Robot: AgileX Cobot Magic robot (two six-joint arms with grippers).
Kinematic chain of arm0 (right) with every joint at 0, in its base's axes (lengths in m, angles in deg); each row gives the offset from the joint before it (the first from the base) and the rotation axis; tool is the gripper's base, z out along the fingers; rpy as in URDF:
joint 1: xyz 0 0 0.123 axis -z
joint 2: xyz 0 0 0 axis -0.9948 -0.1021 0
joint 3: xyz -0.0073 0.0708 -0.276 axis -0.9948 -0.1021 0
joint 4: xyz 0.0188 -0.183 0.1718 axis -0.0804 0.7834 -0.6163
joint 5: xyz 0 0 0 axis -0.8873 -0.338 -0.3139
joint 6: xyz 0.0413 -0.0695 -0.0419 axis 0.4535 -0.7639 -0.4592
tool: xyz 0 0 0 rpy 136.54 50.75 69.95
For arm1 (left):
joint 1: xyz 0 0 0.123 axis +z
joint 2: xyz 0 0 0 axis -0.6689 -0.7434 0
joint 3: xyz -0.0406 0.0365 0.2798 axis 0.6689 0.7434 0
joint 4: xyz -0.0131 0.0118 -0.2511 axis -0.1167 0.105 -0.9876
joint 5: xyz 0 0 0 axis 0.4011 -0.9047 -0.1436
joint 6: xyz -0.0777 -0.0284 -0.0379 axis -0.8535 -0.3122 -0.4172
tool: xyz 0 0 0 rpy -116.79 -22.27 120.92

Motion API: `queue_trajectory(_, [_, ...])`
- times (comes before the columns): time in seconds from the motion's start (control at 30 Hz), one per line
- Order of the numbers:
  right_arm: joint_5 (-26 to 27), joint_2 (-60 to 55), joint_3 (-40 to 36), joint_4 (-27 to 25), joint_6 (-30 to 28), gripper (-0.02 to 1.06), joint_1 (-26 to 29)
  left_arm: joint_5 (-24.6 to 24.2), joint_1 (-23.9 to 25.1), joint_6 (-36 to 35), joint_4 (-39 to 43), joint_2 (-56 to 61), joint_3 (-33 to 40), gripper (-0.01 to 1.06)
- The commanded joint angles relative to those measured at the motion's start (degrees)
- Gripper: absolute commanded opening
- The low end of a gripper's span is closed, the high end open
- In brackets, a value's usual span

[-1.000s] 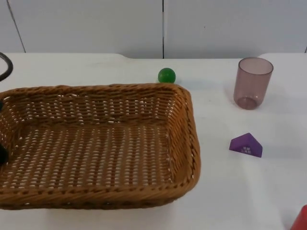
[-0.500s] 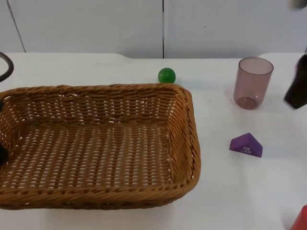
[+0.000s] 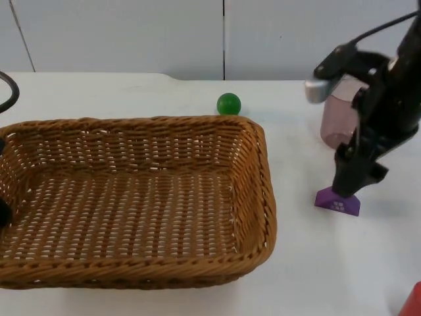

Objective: Pick up the basket with the left hand and place the triangular block into the basket with the right hand.

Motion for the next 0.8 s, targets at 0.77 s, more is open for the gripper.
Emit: queue_trajectory(0.77, [1.60, -10.83, 5.26, 1.56, -2.39, 0.53, -0.31, -0.96, -0.26, -0.02, -1.69, 0.76, -0.13, 0.00])
